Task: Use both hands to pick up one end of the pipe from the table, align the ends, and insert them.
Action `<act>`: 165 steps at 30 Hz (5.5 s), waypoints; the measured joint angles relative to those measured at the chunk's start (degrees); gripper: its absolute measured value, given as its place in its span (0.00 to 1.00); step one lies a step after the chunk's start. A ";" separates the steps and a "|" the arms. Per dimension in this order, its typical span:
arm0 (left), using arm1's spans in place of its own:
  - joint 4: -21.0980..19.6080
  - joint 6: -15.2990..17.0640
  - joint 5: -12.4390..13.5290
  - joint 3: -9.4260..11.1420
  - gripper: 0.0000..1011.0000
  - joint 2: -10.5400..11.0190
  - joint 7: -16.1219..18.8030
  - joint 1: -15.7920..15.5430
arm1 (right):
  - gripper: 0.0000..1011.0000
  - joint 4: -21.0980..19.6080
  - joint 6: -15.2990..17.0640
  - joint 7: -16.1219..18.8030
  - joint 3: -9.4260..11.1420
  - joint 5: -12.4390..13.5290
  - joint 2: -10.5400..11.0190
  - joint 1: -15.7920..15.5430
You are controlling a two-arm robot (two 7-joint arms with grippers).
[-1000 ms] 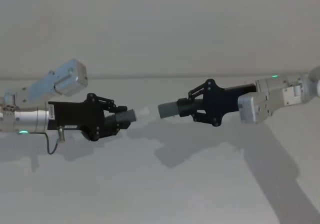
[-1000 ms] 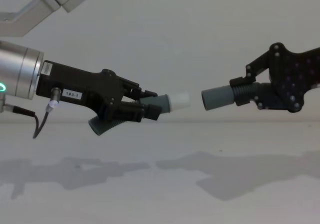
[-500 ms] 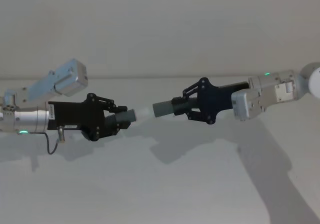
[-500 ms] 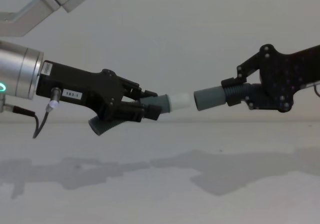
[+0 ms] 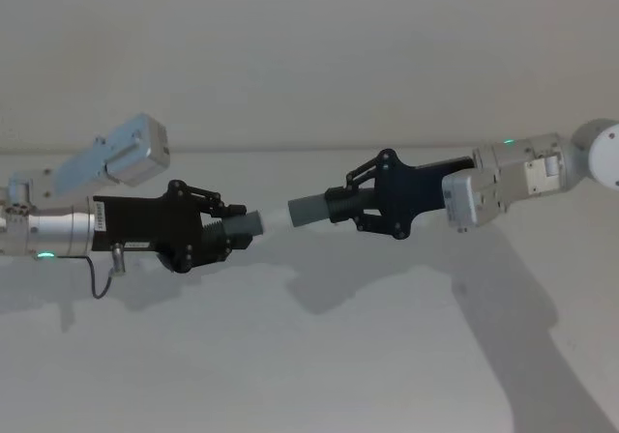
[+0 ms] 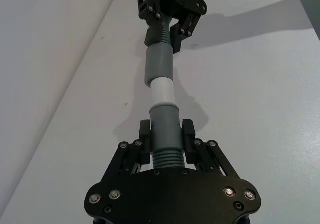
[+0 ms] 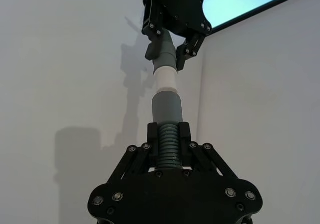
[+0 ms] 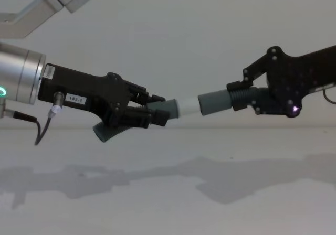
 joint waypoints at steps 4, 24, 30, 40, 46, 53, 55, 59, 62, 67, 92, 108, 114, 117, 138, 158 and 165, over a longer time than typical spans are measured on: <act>0.00 0.00 0.00 0.00 0.34 0.00 0.00 0.00 | 0.22 0.27 -0.09 0.12 -0.25 0.39 -0.17 0.18; 0.00 0.00 0.01 0.00 0.34 0.00 0.00 0.00 | 0.21 -0.33 -0.01 0.48 -1.36 1.11 0.22 0.57; 0.00 0.00 0.00 0.00 0.33 -0.01 0.00 0.01 | 0.21 -0.91 0.19 0.41 -1.57 1.17 0.57 0.44; 0.00 0.00 -0.02 0.00 0.34 0.00 0.01 0.00 | 0.21 -1.97 0.70 -0.19 -1.83 1.20 1.22 0.11; 0.00 0.00 -0.02 0.00 0.33 0.00 0.03 0.00 | 0.21 -2.41 1.10 -0.65 -1.92 1.20 1.55 -0.04; 0.00 0.00 0.00 0.00 0.34 0.00 0.03 0.00 | 0.21 -2.94 1.50 -1.04 -2.02 1.40 1.94 -0.14; 0.00 0.00 0.00 -0.01 0.34 0.00 0.03 0.00 | 0.21 -3.09 1.62 -1.17 -2.06 1.51 2.04 -0.16; 0.00 0.00 0.00 0.00 0.34 0.00 0.03 0.00 | 0.21 -3.26 1.70 -1.27 -2.18 1.67 2.17 -0.16; 0.00 0.00 0.00 0.00 0.34 0.00 0.01 0.00 | 0.21 -3.39 1.78 -1.29 -2.30 1.72 2.23 -0.16; 0.00 0.00 0.00 0.00 0.34 0.00 0.00 0.00 | 0.21 -3.45 2.11 -1.30 -2.65 1.73 2.29 -0.12; 0.01 0.00 0.01 0.00 0.34 0.00 0.01 0.00 | 0.21 -2.72 3.23 -1.70 -4.04 1.55 1.93 0.75; 0.00 0.00 -0.01 0.00 0.34 -0.01 0.00 0.00 | 0.21 -2.38 3.29 -1.77 -4.71 1.99 1.92 1.40; 0.00 0.00 -0.01 0.01 0.34 -0.01 -0.01 0.00 | 0.21 -2.31 3.11 -1.70 -4.98 2.24 2.02 1.65; -0.01 0.00 -0.01 0.02 0.34 -0.01 -0.02 0.00 | 0.21 -2.29 3.06 -1.65 -5.12 2.41 2.07 1.77; 0.00 0.00 0.00 0.00 0.34 0.00 -0.01 0.01 | 0.21 -1.76 2.75 -1.69 -5.99 2.73 2.38 2.44; 0.00 0.00 0.00 0.00 0.34 0.00 0.00 0.00 | 0.21 -2.56 3.17 -2.21 -6.75 3.12 2.91 2.57; 0.00 0.00 0.00 0.00 0.33 0.00 0.00 0.00 | 0.21 -2.72 3.40 -2.26 -7.09 3.28 2.96 2.65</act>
